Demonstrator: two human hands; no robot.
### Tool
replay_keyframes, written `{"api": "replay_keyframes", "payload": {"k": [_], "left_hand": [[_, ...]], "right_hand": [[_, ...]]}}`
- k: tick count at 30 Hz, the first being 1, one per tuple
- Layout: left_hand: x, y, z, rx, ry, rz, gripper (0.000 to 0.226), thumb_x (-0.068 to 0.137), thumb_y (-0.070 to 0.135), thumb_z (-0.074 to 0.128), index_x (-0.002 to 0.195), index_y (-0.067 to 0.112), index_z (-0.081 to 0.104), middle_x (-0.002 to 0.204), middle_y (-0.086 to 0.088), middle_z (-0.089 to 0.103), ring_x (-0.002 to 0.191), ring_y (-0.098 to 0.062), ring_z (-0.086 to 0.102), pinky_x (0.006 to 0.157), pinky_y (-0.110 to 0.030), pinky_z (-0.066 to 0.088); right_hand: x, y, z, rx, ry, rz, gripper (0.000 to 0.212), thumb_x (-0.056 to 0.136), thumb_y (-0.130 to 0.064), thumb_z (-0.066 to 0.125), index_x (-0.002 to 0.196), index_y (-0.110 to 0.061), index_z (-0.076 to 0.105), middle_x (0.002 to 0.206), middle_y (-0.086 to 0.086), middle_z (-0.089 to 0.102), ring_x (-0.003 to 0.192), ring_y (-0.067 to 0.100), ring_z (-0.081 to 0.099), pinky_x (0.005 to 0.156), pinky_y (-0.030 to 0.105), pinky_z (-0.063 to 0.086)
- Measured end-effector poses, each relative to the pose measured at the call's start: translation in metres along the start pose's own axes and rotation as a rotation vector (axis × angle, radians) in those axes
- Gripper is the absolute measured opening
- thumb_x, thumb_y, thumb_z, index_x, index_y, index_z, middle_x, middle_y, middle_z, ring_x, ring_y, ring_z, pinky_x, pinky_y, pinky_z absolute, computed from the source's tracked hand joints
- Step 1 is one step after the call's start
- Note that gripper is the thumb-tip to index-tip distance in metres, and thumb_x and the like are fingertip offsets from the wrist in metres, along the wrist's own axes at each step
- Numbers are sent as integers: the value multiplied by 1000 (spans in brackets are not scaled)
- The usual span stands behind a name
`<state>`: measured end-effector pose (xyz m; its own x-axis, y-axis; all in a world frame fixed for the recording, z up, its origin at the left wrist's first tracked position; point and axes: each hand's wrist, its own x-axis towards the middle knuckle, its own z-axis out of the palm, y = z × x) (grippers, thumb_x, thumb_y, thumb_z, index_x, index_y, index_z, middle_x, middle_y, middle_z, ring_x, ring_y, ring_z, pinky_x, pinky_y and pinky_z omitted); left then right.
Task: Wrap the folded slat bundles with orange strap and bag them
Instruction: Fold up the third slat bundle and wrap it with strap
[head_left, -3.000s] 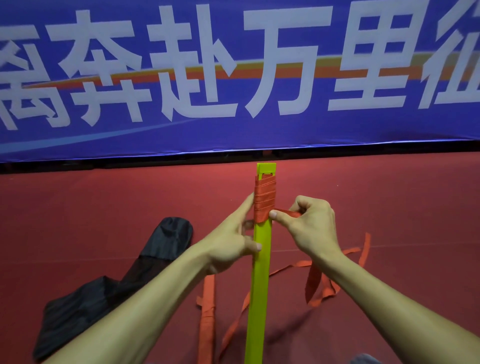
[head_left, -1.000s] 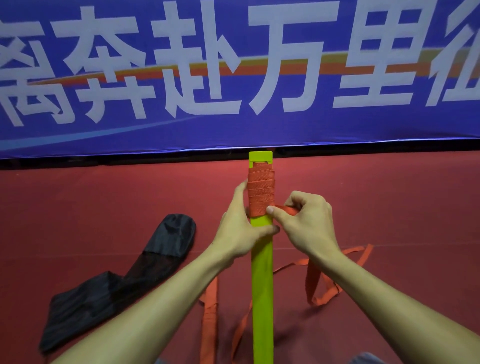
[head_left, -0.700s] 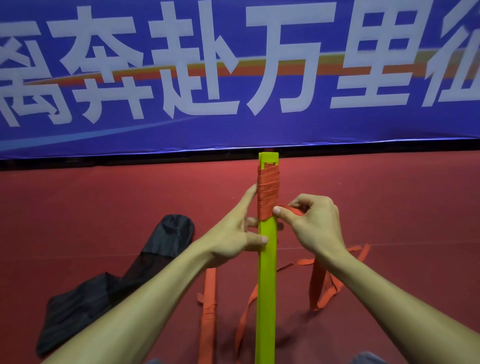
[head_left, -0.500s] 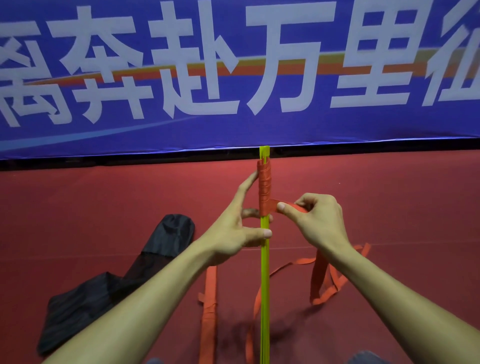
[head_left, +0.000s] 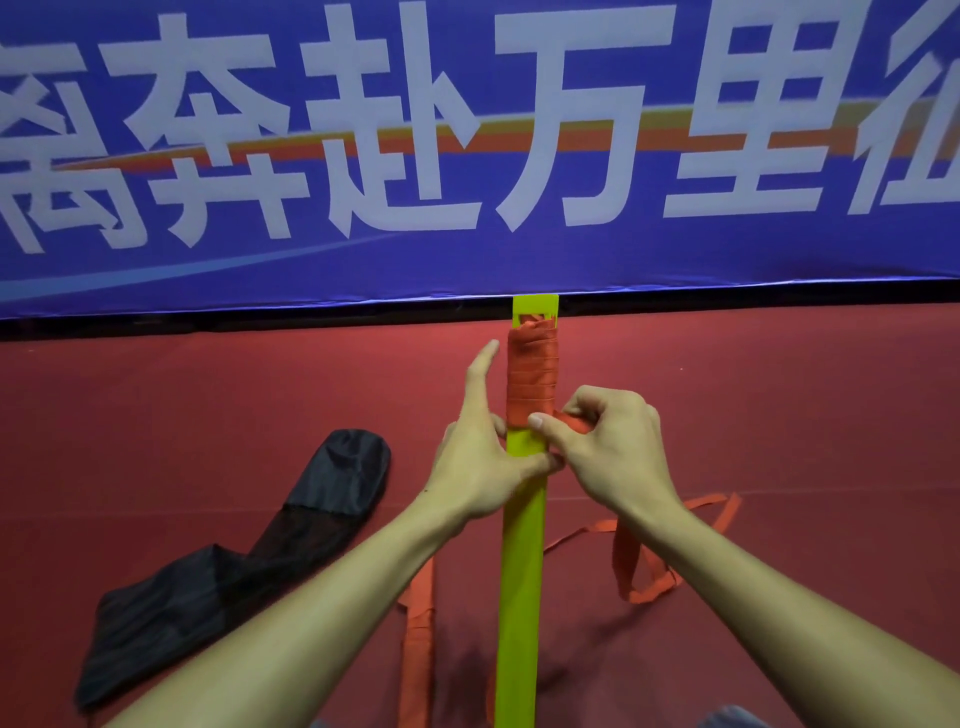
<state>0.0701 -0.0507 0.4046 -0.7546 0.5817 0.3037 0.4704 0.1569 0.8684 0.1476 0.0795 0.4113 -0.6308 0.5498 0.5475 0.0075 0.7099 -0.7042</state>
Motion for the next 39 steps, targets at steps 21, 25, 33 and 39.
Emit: {"api": "replay_keyframes", "payload": {"k": [21, 25, 33, 39], "left_hand": [[3, -3, -15, -402, -304, -84, 93, 83, -15, 69, 137, 54, 37, 118, -18, 67, 97, -39, 72, 71, -37, 58], [2, 2, -6, -361, -236, -44, 89, 85, -14, 68, 134, 54, 38, 110, -16, 62, 72, -26, 70, 65, -29, 55], [0, 3, 2, -177, -34, -11, 104, 71, 1, 85, 140, 51, 25, 91, -8, 68, 62, -19, 64, 75, -44, 61], [3, 1, -6, -203, -167, 41, 79, 78, -14, 73, 136, 32, 47, 114, -9, 69, 89, -18, 69, 75, -35, 60]], "right_hand": [[7, 13, -21, 23, -43, 49, 43, 75, -38, 81, 55, -11, 54, 51, -7, 35, 55, 13, 30, 49, 24, 25], [1, 0, -14, 52, -71, -28, 41, 72, -38, 82, 56, -11, 56, 49, -4, 40, 52, 13, 30, 49, 24, 26], [1, -1, -1, 0, -32, -46, 40, 74, -44, 80, 54, -24, 51, 50, -7, 52, 54, 17, 43, 54, 37, 43], [2, 4, -4, 16, -11, -39, 37, 72, -47, 81, 53, -25, 58, 46, -12, 53, 48, 8, 42, 50, 33, 38]]}}
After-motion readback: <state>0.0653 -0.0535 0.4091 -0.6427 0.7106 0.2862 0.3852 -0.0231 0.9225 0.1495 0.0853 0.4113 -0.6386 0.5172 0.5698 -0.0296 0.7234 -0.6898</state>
